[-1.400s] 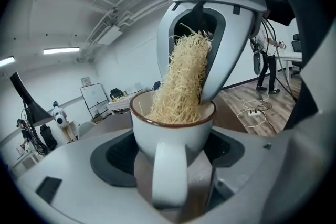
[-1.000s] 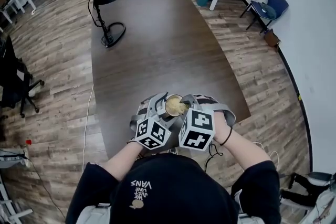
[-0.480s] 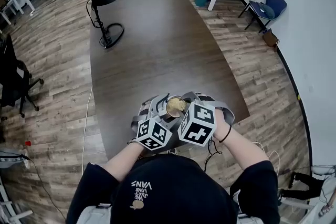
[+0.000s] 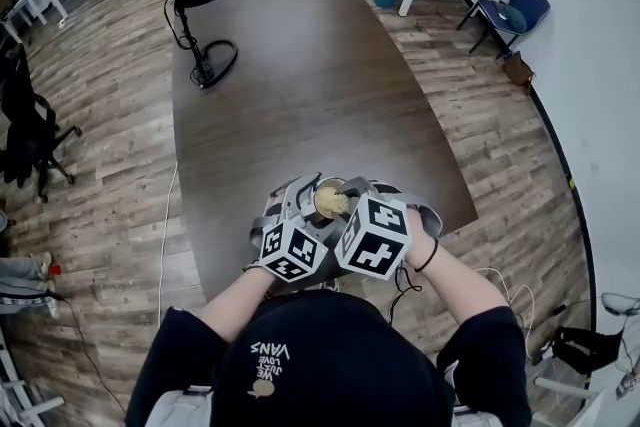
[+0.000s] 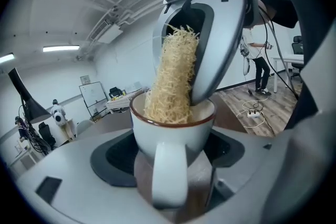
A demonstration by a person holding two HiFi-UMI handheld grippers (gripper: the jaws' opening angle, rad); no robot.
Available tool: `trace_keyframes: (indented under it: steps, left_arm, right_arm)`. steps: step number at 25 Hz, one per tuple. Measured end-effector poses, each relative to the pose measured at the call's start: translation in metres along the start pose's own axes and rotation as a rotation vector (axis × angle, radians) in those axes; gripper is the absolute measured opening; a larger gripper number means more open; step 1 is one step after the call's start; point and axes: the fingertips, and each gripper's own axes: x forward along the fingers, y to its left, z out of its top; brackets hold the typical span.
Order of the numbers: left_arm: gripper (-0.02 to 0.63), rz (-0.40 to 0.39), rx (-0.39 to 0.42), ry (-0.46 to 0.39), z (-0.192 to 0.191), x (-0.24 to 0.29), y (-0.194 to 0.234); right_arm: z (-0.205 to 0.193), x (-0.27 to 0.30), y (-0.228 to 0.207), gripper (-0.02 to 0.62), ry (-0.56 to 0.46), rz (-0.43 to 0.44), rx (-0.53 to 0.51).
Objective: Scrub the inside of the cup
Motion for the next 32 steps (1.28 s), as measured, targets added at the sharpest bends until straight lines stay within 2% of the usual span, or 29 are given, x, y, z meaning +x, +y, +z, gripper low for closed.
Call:
trace_keyframes:
  steps: [3,5,10,13,16,21,27,32]
  left_arm:
    - [0.391,0.003,-0.001,0.001,0.0,0.001,0.001]
    - [0.391,0.004,-0.002,0.001,0.0,0.002,0.002]
    - [0.391,-0.007,-0.003,0.011,-0.004,0.004,-0.001]
    - [0.391,-0.013,-0.017,0.012,-0.007,0.005,-0.004]
    - [0.391,-0.014,-0.05,0.005,-0.009,0.006,-0.002]
    - [0.391,-0.006,-0.085,-0.008,-0.009,0.008,0.004]
    - [0.391,-0.002,-0.15,-0.024,-0.01,0.014,0.013]
    - [0.391,-0.015,-0.255,-0.041,-0.015,0.029,0.023]
  right_arm:
    - [-0.004,-0.003,-0.019,0.098,-0.017,-0.049,0.061]
    - [-0.009,-0.003,-0.024,0.098,-0.012,-0.047,0.094]
    - [-0.019,0.003,-0.009,0.098,0.045,0.003,0.069]
    - [-0.016,0.005,0.005,0.098,0.037,0.055,0.069]
    - [-0.011,0.006,0.004,0.098,-0.003,0.051,0.096]
    - [-0.006,-0.002,-0.015,0.098,-0.103,-0.021,0.197]
    - [-0.011,-0.009,-0.033,0.099,-0.164,-0.068,0.284]
    - [-0.021,-0.002,-0.049,0.1,-0.254,-0.114,0.44]
